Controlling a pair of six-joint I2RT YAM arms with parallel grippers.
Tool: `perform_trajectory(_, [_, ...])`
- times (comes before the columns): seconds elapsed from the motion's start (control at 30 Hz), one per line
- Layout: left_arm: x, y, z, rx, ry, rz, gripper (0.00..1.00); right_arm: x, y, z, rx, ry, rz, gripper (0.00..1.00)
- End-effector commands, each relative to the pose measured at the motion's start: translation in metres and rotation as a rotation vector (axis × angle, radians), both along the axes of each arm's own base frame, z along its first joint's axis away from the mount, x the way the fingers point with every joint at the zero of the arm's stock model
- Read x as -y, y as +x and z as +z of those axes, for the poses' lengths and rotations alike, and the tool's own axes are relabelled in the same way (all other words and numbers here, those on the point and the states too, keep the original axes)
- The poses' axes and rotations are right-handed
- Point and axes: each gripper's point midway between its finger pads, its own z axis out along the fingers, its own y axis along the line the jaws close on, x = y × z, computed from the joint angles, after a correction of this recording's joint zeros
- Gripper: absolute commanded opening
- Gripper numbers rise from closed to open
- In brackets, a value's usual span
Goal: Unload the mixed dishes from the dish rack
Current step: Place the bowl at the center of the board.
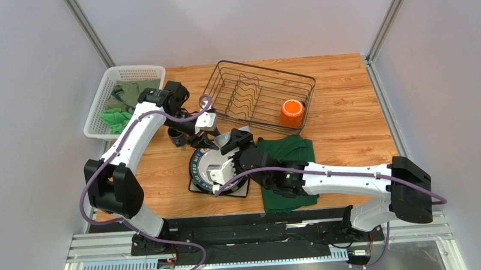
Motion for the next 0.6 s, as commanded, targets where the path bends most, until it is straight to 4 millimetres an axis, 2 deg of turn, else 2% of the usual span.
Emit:
perform_trajectory(0.0, [-0.011, -0.066, 0.004, -0.346, 0.059, -0.020, 0.49, -0.012, 0.005, 0.049, 0.083, 0.135, -0.019, 0.68])
perform_trajectory(0.27, [-0.007, -0.080, -0.006, -0.394, 0.062, -0.054, 0.47, -0.013, 0.006, 0.051, 0.091, 0.135, -0.019, 0.68])
perform_trajectory(0.37, [-0.005, -0.081, -0.007, -0.408, 0.064, -0.057, 0.42, -0.014, 0.005, 0.050, 0.092, 0.131, -0.019, 0.68])
perform_trajectory(0.47, [-0.004, -0.085, -0.009, -0.430, 0.065, -0.060, 0.33, -0.014, 0.005, 0.051, 0.097, 0.134, -0.021, 0.68])
perform_trajectory(0.57, [-0.003, -0.087, -0.011, -0.448, 0.076, -0.060, 0.16, -0.014, 0.006, 0.051, 0.101, 0.133, -0.023, 0.68])
